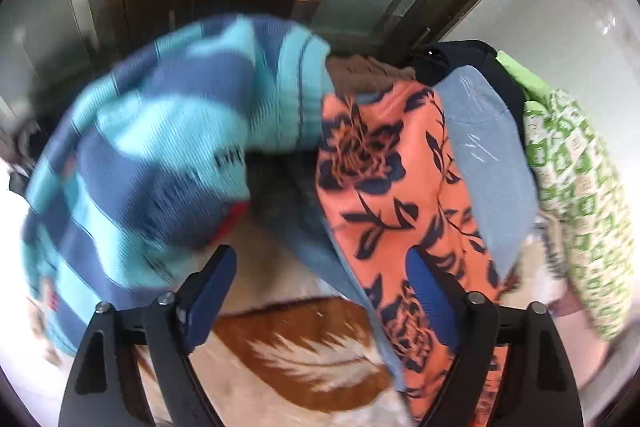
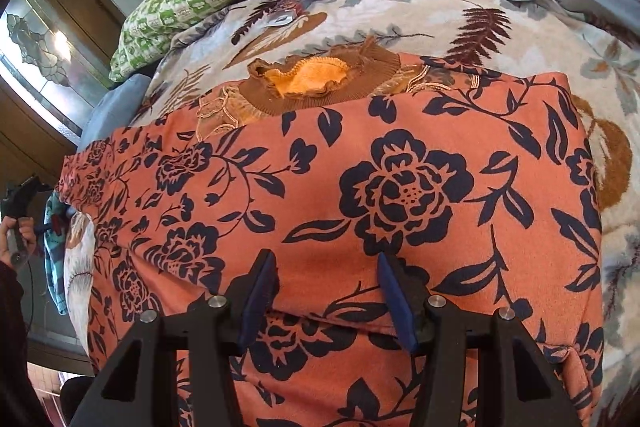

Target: Fold small clothes

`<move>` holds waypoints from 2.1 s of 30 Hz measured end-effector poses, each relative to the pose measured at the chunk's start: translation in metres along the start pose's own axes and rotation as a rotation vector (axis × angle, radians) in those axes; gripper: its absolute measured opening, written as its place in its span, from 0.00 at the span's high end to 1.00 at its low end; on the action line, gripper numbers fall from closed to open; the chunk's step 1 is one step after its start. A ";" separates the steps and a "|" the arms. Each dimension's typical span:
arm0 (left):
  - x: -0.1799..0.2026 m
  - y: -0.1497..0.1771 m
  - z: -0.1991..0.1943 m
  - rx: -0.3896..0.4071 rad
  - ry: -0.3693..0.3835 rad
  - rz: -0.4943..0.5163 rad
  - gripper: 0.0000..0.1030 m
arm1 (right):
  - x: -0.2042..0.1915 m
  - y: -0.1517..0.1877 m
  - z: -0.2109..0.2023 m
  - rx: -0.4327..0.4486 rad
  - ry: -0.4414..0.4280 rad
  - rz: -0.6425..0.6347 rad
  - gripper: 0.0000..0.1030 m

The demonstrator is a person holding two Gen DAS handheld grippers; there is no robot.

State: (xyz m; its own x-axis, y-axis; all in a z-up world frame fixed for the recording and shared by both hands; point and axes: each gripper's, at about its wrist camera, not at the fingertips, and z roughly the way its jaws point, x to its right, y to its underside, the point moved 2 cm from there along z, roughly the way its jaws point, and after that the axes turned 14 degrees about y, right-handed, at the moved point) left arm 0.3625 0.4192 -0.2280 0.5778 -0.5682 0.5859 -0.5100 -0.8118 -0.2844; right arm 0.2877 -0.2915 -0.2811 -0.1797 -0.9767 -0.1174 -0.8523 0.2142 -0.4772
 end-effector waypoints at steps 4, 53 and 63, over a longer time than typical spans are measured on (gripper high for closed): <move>-0.004 0.009 0.007 -0.043 0.091 -0.065 0.29 | -0.003 0.000 0.002 0.004 0.011 -0.009 0.45; 0.323 0.433 -0.039 -0.404 0.485 1.011 0.95 | 0.139 -0.028 -0.064 0.157 -0.109 0.420 0.45; 0.294 0.478 -0.046 -0.450 0.465 1.138 0.93 | 0.155 -0.035 -0.060 0.073 -0.288 0.465 0.44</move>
State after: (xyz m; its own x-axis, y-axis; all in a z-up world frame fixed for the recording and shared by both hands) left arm 0.2589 -0.1298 -0.1566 -0.5415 -0.7291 0.4186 -0.7830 0.2562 -0.5667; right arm 0.2603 -0.4513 -0.2307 -0.3785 -0.7380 -0.5587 -0.6771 0.6323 -0.3764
